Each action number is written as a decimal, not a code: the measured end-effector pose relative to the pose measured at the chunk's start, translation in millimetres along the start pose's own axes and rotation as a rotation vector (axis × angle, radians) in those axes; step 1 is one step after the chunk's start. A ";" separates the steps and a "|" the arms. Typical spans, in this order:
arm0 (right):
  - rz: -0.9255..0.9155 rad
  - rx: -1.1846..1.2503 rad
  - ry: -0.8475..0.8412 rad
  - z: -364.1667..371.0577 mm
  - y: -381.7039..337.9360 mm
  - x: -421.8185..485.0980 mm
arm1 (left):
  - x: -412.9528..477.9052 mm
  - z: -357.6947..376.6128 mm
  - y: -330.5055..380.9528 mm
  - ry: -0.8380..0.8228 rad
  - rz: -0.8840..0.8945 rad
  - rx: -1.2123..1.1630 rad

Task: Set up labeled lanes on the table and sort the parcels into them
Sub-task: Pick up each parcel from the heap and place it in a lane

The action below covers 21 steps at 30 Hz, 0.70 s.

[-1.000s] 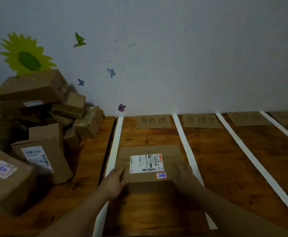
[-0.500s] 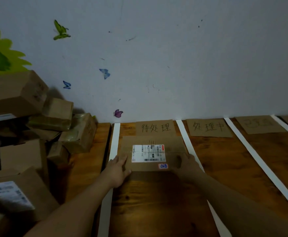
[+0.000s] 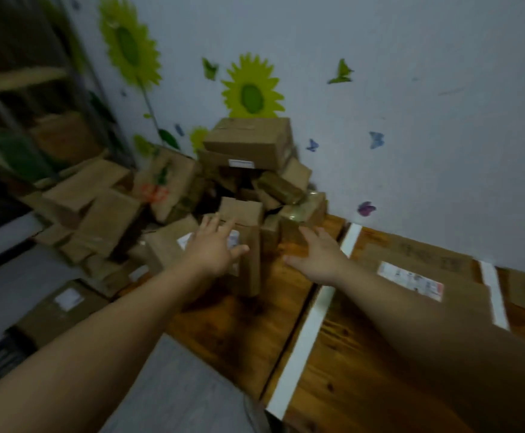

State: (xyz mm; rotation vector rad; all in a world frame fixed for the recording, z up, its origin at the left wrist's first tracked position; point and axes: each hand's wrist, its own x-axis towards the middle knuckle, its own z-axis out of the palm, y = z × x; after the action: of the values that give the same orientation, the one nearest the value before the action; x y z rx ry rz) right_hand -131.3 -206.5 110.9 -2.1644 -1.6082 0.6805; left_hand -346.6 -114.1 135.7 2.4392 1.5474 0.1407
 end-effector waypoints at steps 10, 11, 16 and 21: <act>0.265 0.606 -0.236 114.8 -139.8 9.5 | 13.6 -33.9 -167.6 0.014 -0.290 -0.386; 0.335 0.643 -0.262 124.0 -147.1 10.4 | 19.2 -33.4 -172.5 -0.059 -0.286 -0.459; 0.542 1.001 -0.156 152.0 -172.0 5.7 | 20.5 -31.7 -182.6 -0.290 -0.274 -0.668; 0.562 1.101 -0.038 155.7 -177.6 -22.5 | -6.7 -29.9 -192.5 -0.396 -0.223 -0.928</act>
State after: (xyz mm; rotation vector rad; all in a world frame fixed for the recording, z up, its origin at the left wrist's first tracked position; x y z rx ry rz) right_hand -365.1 -176.7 84.3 -1.6603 -0.3457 1.3503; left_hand -524.6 -37.4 114.9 1.4579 1.1797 0.2467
